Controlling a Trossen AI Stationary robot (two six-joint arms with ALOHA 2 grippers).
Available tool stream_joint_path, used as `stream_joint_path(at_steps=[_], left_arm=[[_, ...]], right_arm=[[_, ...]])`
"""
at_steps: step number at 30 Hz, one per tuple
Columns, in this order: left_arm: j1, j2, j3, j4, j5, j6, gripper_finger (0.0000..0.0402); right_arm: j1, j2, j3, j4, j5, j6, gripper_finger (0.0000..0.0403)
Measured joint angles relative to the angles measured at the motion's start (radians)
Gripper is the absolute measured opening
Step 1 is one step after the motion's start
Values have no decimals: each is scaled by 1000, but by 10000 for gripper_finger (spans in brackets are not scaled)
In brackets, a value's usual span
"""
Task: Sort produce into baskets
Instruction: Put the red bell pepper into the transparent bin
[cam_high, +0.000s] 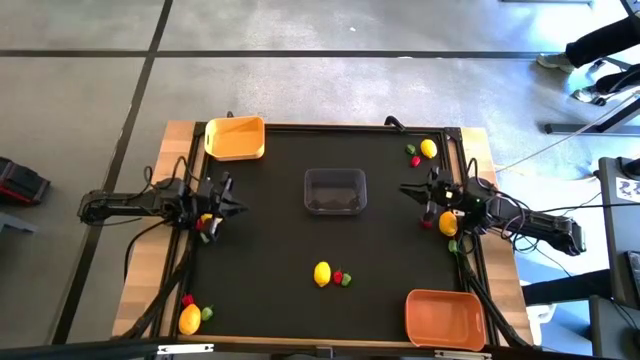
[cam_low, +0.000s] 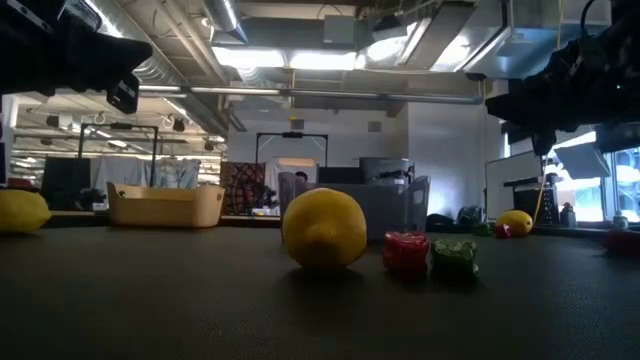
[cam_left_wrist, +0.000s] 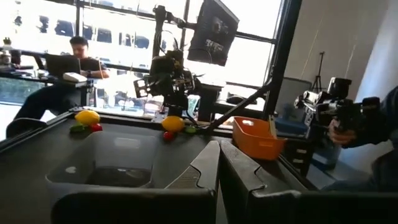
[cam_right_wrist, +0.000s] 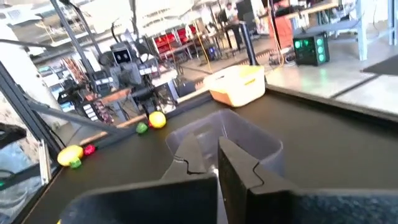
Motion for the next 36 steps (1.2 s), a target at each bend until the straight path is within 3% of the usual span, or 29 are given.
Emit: stream_joint_path(at_steps=[9,19,25,36], left_arm=[[0,0,0,95,-157,-83,5],[16,0,0,100,-399,117,5],[88,0,0,100,-421,138,5],[168,0,0,94,-420,165,5]], right_arm=[[0,1,0,27,181,-43,3],[0,0,0,58,289,-179,3],[0,0,1,43,312,-180,3],[0,1,1,54,459,-190,3]])
